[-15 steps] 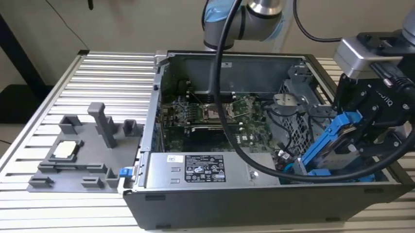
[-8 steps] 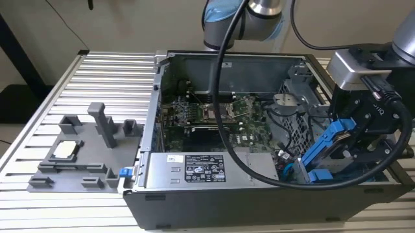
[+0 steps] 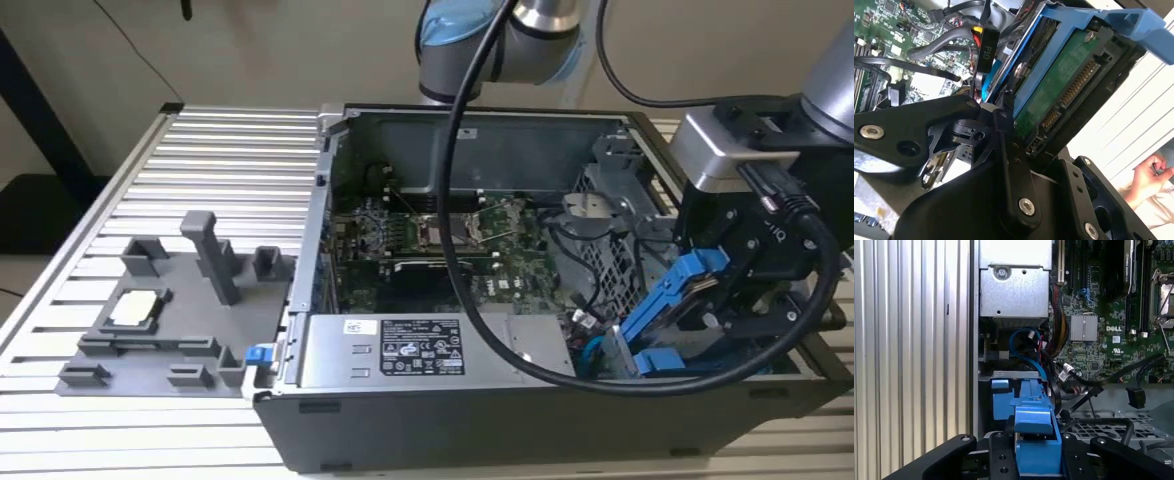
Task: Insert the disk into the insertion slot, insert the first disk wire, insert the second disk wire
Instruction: 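Insert the disk into the insertion slot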
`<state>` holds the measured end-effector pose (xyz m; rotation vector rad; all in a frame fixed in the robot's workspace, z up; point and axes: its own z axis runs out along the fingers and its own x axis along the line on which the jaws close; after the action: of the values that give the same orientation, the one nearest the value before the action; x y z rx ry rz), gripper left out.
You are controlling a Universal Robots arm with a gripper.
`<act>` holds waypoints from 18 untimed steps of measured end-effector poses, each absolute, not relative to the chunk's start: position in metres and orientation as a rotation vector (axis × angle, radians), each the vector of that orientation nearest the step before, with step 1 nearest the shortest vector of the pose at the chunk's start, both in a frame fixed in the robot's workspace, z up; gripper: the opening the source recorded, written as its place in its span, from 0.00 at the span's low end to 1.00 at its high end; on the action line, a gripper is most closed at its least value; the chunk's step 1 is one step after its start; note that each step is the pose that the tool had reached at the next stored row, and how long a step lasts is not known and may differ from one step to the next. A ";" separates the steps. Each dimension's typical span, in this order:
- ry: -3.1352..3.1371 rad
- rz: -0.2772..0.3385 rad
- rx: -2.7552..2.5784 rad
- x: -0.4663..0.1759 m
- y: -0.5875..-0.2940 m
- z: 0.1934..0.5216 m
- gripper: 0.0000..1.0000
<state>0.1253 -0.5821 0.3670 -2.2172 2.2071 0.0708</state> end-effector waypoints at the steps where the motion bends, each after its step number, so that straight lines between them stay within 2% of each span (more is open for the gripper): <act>1: 2.207 0.071 -2.217 0.125 -0.582 0.367 0.34; 2: 2.207 0.071 -2.217 0.125 -0.582 0.367 0.34; 3: 2.207 0.071 -2.217 0.125 -0.582 0.367 0.40; 4: 2.207 0.071 -2.217 0.125 -0.582 0.367 0.40; 5: 2.207 0.071 -2.217 0.125 -0.582 0.367 0.47; 15: 2.207 0.071 -2.217 0.125 -0.582 0.402 0.47; 18: 2.193 0.062 -2.204 0.125 -0.582 0.402 0.47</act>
<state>0.1248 -0.5817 0.4025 -2.2043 2.1930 0.0619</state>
